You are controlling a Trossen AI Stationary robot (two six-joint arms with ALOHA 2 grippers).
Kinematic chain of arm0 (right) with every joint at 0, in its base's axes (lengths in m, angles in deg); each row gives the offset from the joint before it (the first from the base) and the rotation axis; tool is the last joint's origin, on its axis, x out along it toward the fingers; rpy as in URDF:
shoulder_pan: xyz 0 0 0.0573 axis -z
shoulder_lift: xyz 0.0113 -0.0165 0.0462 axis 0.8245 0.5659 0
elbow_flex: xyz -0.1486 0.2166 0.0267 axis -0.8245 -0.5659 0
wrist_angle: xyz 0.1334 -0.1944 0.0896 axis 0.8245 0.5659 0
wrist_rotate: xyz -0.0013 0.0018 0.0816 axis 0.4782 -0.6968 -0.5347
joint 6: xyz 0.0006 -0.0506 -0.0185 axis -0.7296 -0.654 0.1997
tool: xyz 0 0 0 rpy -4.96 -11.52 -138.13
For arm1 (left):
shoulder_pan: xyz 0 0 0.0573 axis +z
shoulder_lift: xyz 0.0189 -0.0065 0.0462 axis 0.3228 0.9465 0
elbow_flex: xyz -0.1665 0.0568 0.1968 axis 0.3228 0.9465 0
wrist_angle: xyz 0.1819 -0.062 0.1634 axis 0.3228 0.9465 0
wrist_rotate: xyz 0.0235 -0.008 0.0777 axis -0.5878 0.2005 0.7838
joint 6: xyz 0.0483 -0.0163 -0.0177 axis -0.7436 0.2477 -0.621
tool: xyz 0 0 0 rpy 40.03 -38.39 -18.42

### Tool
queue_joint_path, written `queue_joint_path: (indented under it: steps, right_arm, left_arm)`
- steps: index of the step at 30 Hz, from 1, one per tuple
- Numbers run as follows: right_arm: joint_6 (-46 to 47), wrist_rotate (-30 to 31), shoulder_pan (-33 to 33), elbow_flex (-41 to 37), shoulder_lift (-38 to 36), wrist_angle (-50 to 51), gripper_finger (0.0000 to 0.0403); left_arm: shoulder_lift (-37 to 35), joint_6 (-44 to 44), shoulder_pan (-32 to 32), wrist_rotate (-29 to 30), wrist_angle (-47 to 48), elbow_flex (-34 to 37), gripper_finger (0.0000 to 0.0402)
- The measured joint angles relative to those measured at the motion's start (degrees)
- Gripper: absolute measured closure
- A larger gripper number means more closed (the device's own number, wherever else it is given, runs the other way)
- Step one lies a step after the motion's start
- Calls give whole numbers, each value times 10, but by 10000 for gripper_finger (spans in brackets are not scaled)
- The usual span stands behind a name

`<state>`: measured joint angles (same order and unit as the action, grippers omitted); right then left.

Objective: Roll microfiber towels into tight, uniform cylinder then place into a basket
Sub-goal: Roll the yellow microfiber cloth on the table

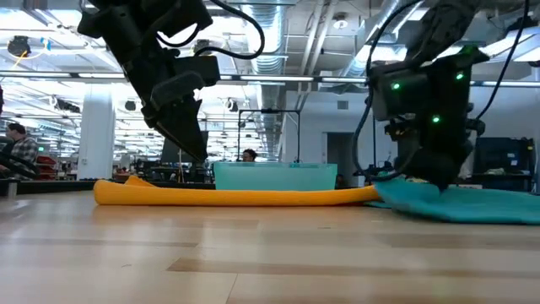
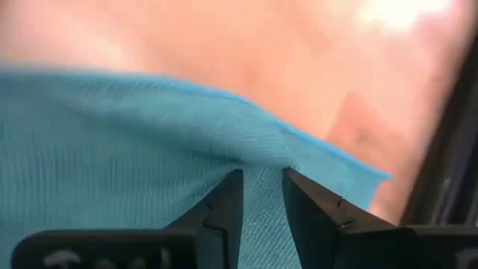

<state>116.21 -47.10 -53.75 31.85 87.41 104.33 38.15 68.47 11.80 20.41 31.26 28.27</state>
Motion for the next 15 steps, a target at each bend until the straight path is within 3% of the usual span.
queue_joint_path:
  steps: [4,7,11,15]
  right_arm:
    - [22,72,39,0,0,-2,282]
    - [22,86,48,0,-1,5,282]
    - [22,83,26,2,-20,20,282]
    - [-11,20,-20,7,-60,21,282]
  left_arm:
    - [0,0,0,0,0,0,292]
    - [0,0,0,0,0,0,292]
    - [0,-5,0,0,0,0,292]
    - [0,-6,0,0,0,0,292]
